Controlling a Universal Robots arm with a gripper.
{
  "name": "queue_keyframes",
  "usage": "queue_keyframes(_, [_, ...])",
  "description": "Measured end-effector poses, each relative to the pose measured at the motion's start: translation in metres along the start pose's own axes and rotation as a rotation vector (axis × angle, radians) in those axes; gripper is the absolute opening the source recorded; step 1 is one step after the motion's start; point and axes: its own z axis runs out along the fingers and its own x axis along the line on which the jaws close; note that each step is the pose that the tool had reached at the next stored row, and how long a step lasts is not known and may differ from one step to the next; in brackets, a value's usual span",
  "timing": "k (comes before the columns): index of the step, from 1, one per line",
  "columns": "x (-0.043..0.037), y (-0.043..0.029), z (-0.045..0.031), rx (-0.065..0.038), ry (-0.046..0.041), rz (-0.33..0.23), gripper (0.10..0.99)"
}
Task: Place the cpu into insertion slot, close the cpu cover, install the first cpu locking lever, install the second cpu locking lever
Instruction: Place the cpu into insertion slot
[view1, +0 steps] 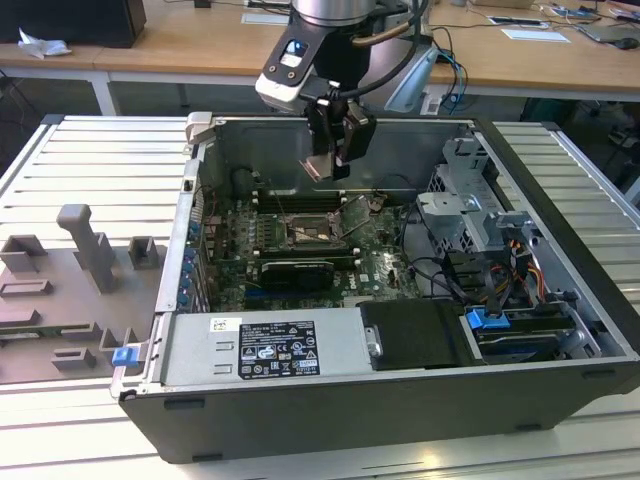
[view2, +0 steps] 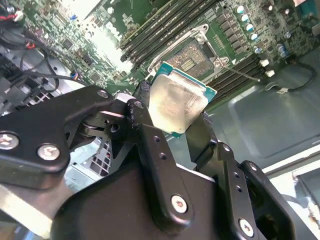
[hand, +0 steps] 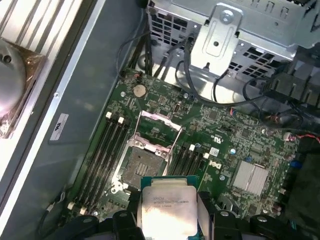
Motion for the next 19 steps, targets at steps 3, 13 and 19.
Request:
queue_keyframes(3, [-0.0001,-0.0003,0.0039,-0.001,-0.0045,0.046,0.533])
queue_keyframes(13, [-0.0002,-0.0009,0.01,0.002,-0.0288,0.177,0.533])
queue_keyframes(19, [0.0002,-0.0014,0.0167,0.002,-0.0371,0.239,0.533])
